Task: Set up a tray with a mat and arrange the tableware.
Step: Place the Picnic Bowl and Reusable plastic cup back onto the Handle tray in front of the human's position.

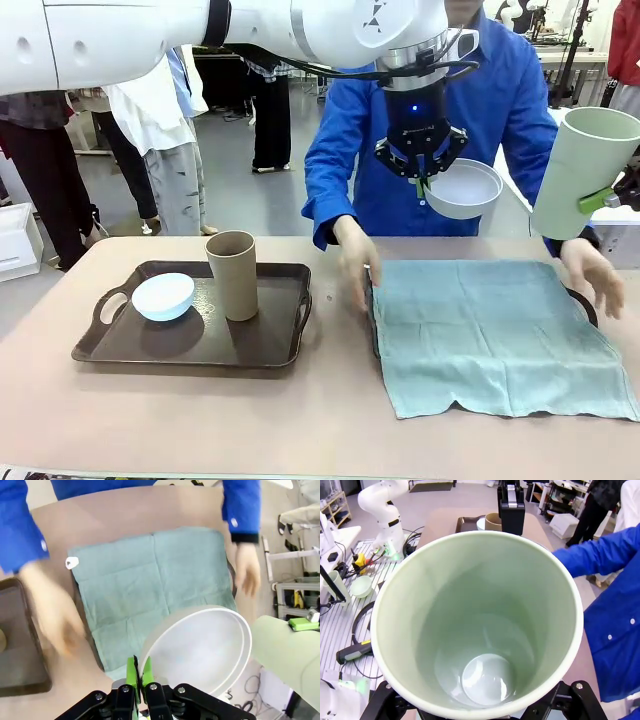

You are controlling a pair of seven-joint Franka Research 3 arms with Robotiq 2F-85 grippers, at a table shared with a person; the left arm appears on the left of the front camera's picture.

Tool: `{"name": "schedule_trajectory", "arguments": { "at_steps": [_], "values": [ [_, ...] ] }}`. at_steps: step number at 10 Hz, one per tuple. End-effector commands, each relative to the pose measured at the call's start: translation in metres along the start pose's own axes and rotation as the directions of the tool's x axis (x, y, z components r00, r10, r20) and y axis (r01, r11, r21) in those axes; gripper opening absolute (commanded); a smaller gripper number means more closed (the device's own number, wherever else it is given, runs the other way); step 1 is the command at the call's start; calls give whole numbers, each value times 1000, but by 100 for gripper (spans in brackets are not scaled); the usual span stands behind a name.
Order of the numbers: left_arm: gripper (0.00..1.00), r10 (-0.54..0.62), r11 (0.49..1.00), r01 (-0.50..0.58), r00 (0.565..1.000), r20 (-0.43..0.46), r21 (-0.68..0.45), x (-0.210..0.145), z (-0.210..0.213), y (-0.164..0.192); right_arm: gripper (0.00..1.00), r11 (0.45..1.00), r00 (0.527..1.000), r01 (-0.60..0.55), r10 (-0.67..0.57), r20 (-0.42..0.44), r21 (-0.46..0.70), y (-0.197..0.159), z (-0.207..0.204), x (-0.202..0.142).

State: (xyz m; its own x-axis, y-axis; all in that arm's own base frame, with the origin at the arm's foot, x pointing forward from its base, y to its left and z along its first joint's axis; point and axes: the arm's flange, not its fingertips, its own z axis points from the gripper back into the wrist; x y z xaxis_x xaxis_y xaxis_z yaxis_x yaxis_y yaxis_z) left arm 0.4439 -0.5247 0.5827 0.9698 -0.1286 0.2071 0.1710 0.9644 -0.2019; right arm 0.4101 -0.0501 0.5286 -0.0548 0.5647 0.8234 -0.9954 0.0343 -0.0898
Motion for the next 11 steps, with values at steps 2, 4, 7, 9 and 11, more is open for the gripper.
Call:
{"name": "schedule_trajectory", "arguments": {
  "at_steps": [2, 4, 7, 9, 11],
  "values": [
    [0, -5, 1000, 5, 1000, 2, -1, 0, 3, -1, 26, 1000, 1000, -2, 1, 6, 8, 0, 1, 2],
    [0, -5, 1000, 5, 1000, 2, -1, 0, 3, -1, 26, 1000, 1000, -2, 1, 6, 8, 0, 1, 2],
    [0, -5, 1000, 5, 1000, 2, -1, 0, 3, -1, 26, 1000, 1000, -2, 1, 6, 8, 0, 1, 2],
    [0, -5, 1000, 5, 1000, 2, -1, 0, 3, -1, 26, 1000, 1000, -2, 1, 6, 8, 0, 1, 2],
    [0, -5, 1000, 5, 1000, 2, -1, 0, 3, -1, 26, 1000, 1000, -2, 1, 6, 8, 0, 1, 2]
  ]
}}
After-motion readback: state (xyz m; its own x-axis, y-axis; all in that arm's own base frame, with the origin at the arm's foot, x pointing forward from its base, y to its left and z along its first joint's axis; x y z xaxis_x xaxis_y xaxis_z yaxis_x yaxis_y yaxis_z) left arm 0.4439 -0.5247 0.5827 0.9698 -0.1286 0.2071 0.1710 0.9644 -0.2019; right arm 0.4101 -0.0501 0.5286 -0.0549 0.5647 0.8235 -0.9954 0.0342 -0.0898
